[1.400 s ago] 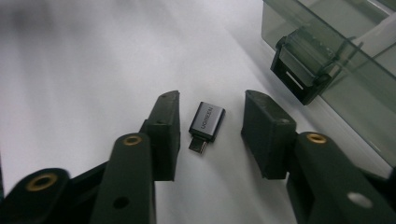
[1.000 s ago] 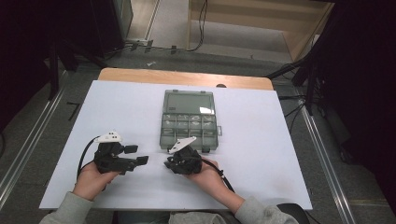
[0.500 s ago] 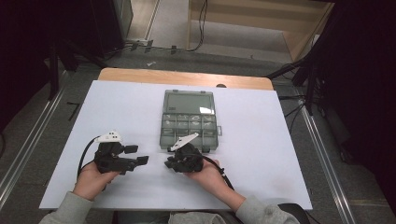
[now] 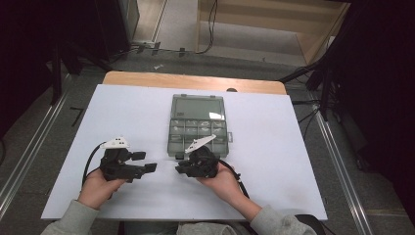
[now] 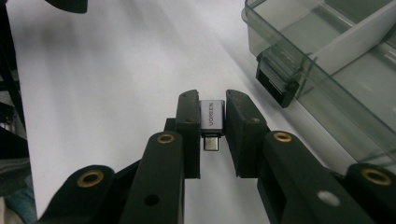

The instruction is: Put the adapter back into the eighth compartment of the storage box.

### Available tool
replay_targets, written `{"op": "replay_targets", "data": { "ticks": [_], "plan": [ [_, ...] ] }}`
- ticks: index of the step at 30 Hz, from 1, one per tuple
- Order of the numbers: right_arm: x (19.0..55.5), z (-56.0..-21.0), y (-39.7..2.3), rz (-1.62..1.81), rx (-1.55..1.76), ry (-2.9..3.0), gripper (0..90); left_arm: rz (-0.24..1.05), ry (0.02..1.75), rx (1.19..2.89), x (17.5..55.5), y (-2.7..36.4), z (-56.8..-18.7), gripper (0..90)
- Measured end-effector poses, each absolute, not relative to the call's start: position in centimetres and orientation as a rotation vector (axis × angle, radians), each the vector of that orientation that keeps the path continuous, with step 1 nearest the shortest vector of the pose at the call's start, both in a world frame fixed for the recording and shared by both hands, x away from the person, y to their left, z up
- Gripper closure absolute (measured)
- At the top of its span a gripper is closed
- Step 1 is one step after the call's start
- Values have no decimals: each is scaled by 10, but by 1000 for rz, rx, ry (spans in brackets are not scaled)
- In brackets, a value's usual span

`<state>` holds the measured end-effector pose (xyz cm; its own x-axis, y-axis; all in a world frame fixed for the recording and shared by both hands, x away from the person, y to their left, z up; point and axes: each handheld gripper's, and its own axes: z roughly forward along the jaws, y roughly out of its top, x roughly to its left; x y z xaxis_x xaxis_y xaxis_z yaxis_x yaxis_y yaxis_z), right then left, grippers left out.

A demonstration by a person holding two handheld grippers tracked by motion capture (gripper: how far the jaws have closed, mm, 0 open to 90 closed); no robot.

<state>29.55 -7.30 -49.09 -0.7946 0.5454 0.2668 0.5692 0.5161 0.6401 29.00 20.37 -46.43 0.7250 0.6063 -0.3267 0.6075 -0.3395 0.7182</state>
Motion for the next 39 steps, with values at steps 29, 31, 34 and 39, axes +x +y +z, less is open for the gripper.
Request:
{"op": "replay_targets", "data": {
  "ticks": [29, 31, 34, 39],
  "plan": [
    [294, -483, -102, -1188, -1073, -2625, 739, -40, 866, 2059, 302, 187, -465, 290],
    [294, -483, -104, -1192, -1080, -2619, 739, -43, 863, 2059, 303, 185, -464, 290],
    [294, -482, -108, -1193, -1095, -2609, 739, -48, 855, 2062, 305, 183, -465, 290],
    [292, -480, -114, -1193, -1114, -2608, 739, -55, 845, 2070, 308, 179, -464, 290]
  ]
}}
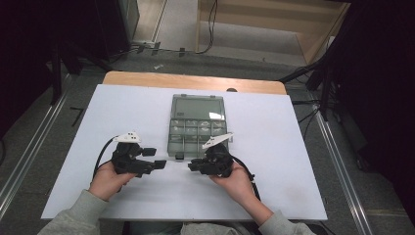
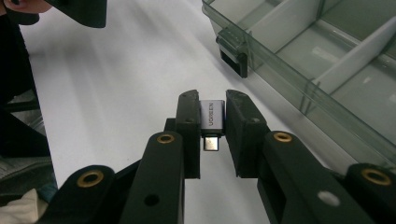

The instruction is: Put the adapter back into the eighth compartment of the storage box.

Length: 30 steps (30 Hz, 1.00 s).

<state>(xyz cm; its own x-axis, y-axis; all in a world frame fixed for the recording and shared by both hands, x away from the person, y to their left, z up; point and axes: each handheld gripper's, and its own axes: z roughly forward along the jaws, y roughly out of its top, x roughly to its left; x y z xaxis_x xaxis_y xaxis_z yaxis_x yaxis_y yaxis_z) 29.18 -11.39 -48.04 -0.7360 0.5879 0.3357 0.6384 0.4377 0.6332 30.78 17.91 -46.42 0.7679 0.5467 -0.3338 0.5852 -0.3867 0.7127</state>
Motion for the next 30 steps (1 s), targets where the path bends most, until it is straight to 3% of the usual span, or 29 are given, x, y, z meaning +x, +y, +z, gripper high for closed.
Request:
{"op": "replay_targets", "data": {
  "ticks": [30],
  "plan": [
    [288, -468, -144, -1238, -1209, -2570, 739, -74, 825, 2069, 315, 169, -464, 292]
  ]
}}
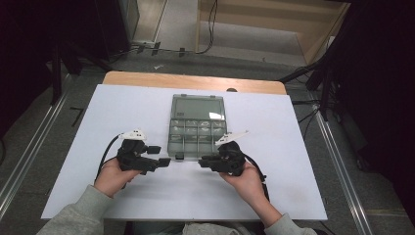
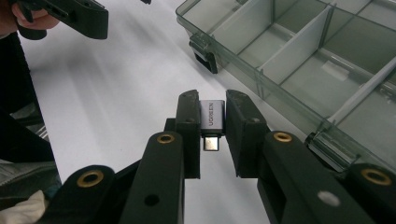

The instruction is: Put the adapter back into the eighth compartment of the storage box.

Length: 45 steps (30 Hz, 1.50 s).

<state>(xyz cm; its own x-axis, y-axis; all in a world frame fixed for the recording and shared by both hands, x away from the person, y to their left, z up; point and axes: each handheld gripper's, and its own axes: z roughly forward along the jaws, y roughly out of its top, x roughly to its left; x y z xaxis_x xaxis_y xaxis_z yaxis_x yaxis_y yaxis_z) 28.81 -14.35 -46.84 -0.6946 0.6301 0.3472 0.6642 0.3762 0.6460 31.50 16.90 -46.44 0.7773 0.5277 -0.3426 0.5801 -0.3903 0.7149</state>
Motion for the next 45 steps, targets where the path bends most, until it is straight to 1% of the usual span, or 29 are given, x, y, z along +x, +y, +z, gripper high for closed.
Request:
{"op": "replay_targets", "data": {
  "ticks": [28, 45],
  "plan": [
    [296, -455, -175, -1291, -1328, -2557, 739, -61, 830, 2071, 315, 171, -464, 292],
    [307, -455, -185, -1289, -1392, -2560, 739, -56, 845, 2069, 311, 176, -465, 292]
  ]
}}
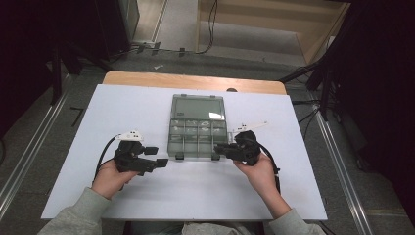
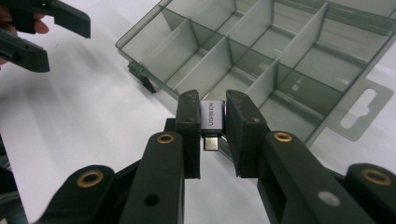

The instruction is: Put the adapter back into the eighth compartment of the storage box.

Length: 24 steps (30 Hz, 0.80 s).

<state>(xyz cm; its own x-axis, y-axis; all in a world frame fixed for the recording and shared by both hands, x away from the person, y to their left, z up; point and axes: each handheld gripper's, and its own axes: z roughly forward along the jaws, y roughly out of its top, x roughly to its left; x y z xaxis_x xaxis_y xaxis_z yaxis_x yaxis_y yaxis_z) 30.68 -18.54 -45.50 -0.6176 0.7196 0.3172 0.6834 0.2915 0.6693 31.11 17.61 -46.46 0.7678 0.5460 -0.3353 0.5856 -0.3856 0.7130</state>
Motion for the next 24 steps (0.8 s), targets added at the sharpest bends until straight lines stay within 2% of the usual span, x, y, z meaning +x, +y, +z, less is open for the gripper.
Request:
{"op": "replay_targets", "data": {
  "ticks": [24],
  "plan": [
    [327, -460, -191, 1198, 1404, 2437, 737, -35, 893, 2042, 302, 188, -466, 291]
  ]
}}
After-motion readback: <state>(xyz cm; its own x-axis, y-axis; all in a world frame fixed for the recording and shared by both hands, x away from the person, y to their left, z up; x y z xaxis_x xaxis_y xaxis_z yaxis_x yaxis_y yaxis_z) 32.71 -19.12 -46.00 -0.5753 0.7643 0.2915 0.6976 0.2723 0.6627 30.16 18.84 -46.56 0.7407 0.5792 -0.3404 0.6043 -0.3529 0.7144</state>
